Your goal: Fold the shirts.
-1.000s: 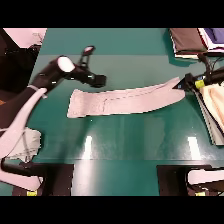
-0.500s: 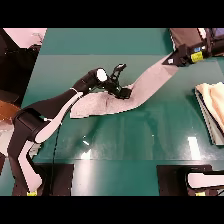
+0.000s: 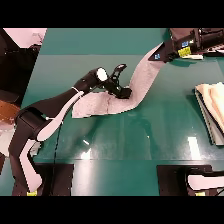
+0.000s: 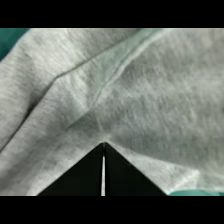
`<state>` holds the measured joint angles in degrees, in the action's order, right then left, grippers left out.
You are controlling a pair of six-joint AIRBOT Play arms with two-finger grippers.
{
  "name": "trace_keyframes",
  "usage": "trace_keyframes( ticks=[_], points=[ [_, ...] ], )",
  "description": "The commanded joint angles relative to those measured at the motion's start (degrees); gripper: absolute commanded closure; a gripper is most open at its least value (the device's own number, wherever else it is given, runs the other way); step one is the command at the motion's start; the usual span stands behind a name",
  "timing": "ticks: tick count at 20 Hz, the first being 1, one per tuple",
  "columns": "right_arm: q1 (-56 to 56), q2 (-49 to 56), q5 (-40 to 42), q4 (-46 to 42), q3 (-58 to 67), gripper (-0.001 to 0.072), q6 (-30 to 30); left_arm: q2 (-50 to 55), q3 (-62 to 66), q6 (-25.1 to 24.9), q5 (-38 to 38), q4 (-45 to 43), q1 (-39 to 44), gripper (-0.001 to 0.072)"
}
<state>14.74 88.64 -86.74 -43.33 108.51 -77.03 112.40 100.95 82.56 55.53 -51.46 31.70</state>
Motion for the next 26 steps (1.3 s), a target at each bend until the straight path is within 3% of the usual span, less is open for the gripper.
trace_keyframes(
  ticks=[1, 8, 12, 13, 15, 16, 17, 19, 23, 26],
  points=[
    [1.6, 0.0, 0.9, 0.1, 0.2, 0.0701, 0.7, -3.2, 0.8, 0.0, 2.8, -4.2, -2.1, 0.0687],
    [11.6, 3.0, 6.4, 0.4, 0.2, 0.0700, 1.4, -18.2, 0.8, -0.1, 9.3, -15.1, -15.2, 0.0686],
    [25.4, 10.2, 20.9, 6.4, 0.2, 0.0693, 6.0, -26.9, 0.8, -0.5, 11.4, -16.7, -24.9, 0.0685],
    [28.8, 12.6, 25.5, 7.0, 0.2, 0.0588, 6.6, -28.7, 0.8, -0.5, 11.9, -17.2, -27.0, 0.0685],
    [33.3, 16.8, 30.3, 6.9, 0.2, 0.0099, 6.6, -31.4, 0.8, -0.5, 13.3, -17.2, -30.4, 0.0685],
    [34.2, 18.1, 29.8, 6.8, 0.2, 0.0029, 6.6, -32.3, 0.8, -0.5, 14.3, -17.2, -31.5, 0.0685],
    [34.4, 18.7, 27.9, 5.7, 0.2, 0.0049, 6.6, -33.0, 0.8, -0.5, 15.5, -17.2, -32.5, 0.0685],
    [32.6, 18.0, 20.7, -0.5, 0.2, 0.0324, 6.6, -33.4, 0.8, -0.5, 17.2, -17.3, -33.4, 0.0685],
    [25.2, 14.5, 6.6, -13.1, -1.6, 0.0329, 3.9, -33.4, 0.4, -1.1, 17.9, -17.0, -33.4, 0.0685],
    [16.8, 8.8, 6.7, -13.8, -11.3, 0.0329, 2.7, -33.4, -0.5, -2.0, 18.3, -16.8, -33.4, 0.0685]
  ],
)
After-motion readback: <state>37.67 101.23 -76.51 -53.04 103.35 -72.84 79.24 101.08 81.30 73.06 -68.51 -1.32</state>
